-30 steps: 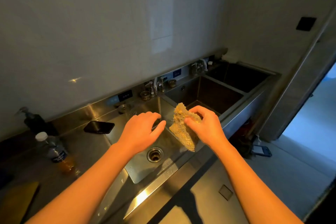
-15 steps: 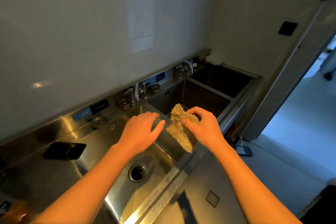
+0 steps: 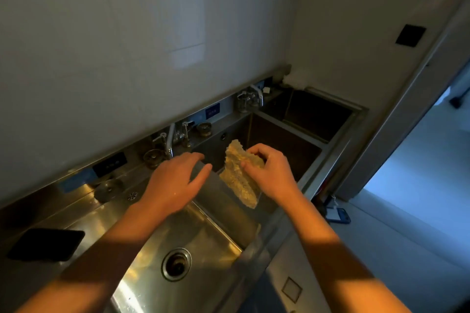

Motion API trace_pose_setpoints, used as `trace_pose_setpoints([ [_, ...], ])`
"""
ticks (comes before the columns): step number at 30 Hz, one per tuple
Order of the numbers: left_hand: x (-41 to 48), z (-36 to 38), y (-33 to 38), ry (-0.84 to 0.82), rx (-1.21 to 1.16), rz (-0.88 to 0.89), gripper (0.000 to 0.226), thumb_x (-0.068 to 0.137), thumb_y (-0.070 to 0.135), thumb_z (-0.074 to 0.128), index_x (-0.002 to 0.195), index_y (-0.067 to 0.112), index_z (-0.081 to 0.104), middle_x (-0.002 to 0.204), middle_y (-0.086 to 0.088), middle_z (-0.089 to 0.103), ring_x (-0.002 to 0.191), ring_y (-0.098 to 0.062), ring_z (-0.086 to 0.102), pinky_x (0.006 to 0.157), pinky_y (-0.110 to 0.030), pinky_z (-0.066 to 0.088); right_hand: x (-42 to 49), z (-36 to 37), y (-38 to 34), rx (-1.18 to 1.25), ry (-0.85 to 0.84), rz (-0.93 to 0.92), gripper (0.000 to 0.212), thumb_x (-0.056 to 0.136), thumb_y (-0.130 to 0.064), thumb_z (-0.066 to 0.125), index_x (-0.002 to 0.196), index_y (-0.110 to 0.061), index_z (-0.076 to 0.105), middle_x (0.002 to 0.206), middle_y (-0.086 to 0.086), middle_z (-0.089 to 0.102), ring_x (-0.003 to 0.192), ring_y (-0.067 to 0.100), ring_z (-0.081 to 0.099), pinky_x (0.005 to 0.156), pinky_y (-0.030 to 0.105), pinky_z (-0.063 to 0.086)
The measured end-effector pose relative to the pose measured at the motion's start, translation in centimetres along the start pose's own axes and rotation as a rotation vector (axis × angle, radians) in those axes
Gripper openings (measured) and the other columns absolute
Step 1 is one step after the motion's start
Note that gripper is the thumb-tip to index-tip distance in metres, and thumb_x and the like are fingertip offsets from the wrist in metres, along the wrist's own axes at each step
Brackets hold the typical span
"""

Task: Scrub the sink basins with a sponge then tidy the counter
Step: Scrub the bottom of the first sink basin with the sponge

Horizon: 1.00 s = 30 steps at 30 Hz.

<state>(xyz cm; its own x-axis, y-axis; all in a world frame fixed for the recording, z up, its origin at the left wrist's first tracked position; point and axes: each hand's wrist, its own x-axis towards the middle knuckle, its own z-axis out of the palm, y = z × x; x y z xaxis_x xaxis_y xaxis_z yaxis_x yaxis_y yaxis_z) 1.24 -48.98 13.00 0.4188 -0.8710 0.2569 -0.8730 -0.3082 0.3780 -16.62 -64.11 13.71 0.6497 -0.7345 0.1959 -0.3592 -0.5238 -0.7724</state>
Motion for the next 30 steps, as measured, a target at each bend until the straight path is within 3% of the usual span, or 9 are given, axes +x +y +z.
trace_pose_setpoints([
  [6,3.6,2.8,1.6,0.031,0.024,-0.103,0.064,0.095,0.068,0.027,0.136,0.026,0.054,0.126,0.002,0.063,0.108,-0.014,0.060,0.087,-0.034,0.049,5.7,-1.9,3.6,0.058,-0.102,-0.040,0.018,0.089,-0.028,0.072,0.105,-0.031,0.065,0.096,-0.015,0.063,0.089,-0.001,0.059,0.072,0.019,0.045],
  [13,12.3,8.6,10.6,0.060,0.090,-0.143,0.055,0.098,0.062,0.035,0.133,0.025,0.056,0.124,0.002,0.065,0.107,-0.016,0.062,0.086,-0.035,0.049,11.9,-10.5,11.4,0.101,-0.146,-0.048,0.017,0.088,-0.032,0.072,0.104,-0.030,0.065,0.092,-0.014,0.064,0.084,-0.005,0.062,0.070,0.017,0.049],
  [17,18.4,13.1,17.1,0.016,0.043,-0.082,0.063,0.094,0.068,0.024,0.130,0.027,0.057,0.123,0.003,0.065,0.107,-0.015,0.061,0.088,-0.036,0.050,14.2,-17.3,17.1,0.083,-0.101,-0.014,0.018,0.088,-0.033,0.071,0.103,-0.030,0.064,0.093,-0.012,0.064,0.086,0.000,0.062,0.078,0.025,0.055],
  [21,23.5,16.5,22.8,-0.032,0.004,0.020,0.055,0.096,0.063,0.032,0.130,0.027,0.056,0.118,0.006,0.064,0.099,-0.009,0.059,0.084,-0.034,0.050,15.7,-23.1,22.5,0.069,-0.014,0.002,0.017,0.088,-0.036,0.070,0.101,-0.028,0.063,0.090,-0.008,0.065,0.080,0.005,0.064,0.076,0.035,0.060],
  [25,28.1,20.0,26.7,-0.074,-0.066,0.095,0.059,0.093,0.064,0.028,0.127,0.027,0.058,0.112,0.008,0.064,0.095,-0.009,0.059,0.084,-0.038,0.051,16.7,-27.4,27.2,0.047,0.060,0.071,0.015,0.088,-0.033,0.069,0.101,-0.027,0.063,0.090,-0.008,0.065,0.082,0.005,0.063,0.077,0.027,0.057],
  [30,34.9,27.0,29.5,-0.139,-0.096,0.183,0.047,0.100,0.057,0.036,0.125,0.024,0.059,0.114,0.007,0.064,0.097,-0.007,0.059,0.078,-0.025,0.044,19.1,-31.2,33.6,0.024,0.111,0.203,0.014,0.089,-0.030,0.070,0.102,-0.027,0.065,0.089,-0.012,0.065,0.081,0.003,0.063,0.072,0.021,0.053],
])
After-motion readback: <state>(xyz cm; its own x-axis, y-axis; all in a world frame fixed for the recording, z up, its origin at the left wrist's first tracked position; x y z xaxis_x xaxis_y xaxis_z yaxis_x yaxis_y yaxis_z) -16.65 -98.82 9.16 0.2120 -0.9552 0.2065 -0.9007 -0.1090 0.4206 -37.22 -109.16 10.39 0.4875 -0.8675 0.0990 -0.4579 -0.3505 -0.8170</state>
